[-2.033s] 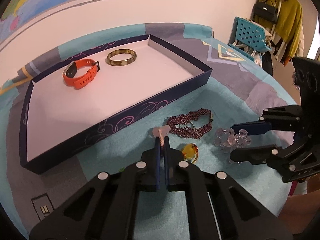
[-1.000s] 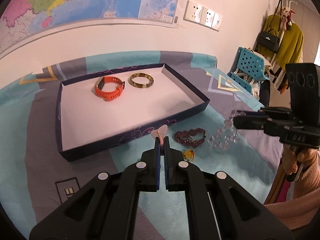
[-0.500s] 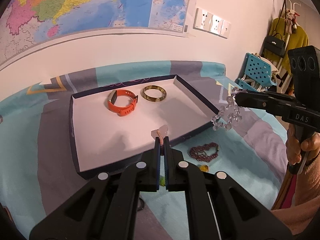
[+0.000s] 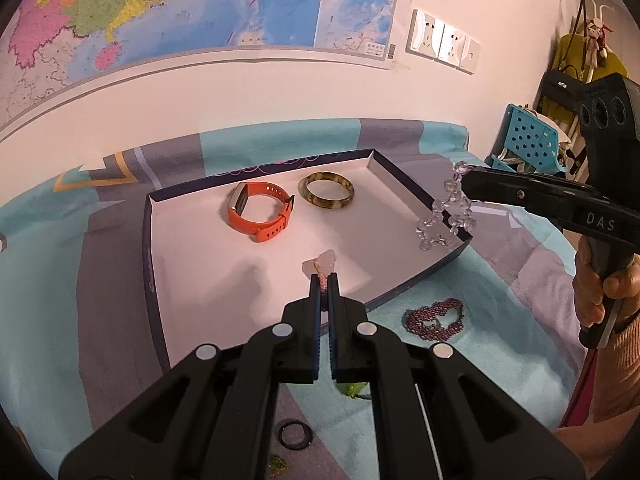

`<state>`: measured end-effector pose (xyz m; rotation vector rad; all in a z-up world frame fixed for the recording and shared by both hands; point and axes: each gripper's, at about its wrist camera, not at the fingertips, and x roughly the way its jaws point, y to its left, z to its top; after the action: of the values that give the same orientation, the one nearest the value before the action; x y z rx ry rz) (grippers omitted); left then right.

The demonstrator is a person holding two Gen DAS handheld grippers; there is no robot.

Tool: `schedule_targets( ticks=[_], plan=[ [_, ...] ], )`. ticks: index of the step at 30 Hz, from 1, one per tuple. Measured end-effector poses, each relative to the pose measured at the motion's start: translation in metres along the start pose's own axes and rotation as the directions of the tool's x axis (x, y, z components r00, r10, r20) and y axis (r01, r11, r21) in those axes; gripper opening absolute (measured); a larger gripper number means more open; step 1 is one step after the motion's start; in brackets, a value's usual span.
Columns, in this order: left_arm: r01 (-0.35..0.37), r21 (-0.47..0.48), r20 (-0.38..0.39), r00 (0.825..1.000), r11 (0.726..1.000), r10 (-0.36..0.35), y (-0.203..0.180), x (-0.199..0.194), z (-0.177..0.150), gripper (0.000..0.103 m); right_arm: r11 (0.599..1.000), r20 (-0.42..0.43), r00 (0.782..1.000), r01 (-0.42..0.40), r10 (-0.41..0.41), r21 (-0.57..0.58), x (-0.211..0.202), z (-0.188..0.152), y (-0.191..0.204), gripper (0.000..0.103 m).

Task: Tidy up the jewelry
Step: 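Lift and carry the crystal bracelet and pink ring with both tools into the box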

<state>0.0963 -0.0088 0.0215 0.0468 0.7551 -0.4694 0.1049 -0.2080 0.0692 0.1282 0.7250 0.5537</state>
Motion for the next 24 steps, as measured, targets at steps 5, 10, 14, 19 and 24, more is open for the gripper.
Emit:
schedule_targets(
  ticks=[5,10,14,19,24],
  plan=[
    [-0.009,-0.002,-0.010,1.000,1.000,0.009,0.004,0.007,0.004,0.004,1.000,-0.010,1.000,-0.001,0.001,0.005,0.011,0.003,-0.002,0.008],
    [-0.014,-0.005,-0.017,1.000,1.000,0.014,0.007,0.012,0.006,0.004,1.000,-0.013,1.000,-0.004,0.004,0.014,0.020,0.006,-0.004,0.008],
    [-0.015,-0.010,-0.027,1.000,1.000,0.015,0.010,0.018,0.007,0.004,1.000,-0.022,1.000,0.000,0.001,0.017,0.030,0.008,-0.005,0.008],
    [-0.018,-0.016,-0.041,0.999,1.000,0.018,0.014,0.025,0.007,0.004,1.000,-0.034,0.999,0.000,0.001,0.029,0.041,0.009,-0.008,0.008],
    [-0.023,-0.025,-0.053,0.998,0.999,0.021,0.018,0.031,0.007,0.004,1.000,-0.042,0.999,0.001,0.001,0.031,0.048,0.010,-0.010,0.008]
  ],
)
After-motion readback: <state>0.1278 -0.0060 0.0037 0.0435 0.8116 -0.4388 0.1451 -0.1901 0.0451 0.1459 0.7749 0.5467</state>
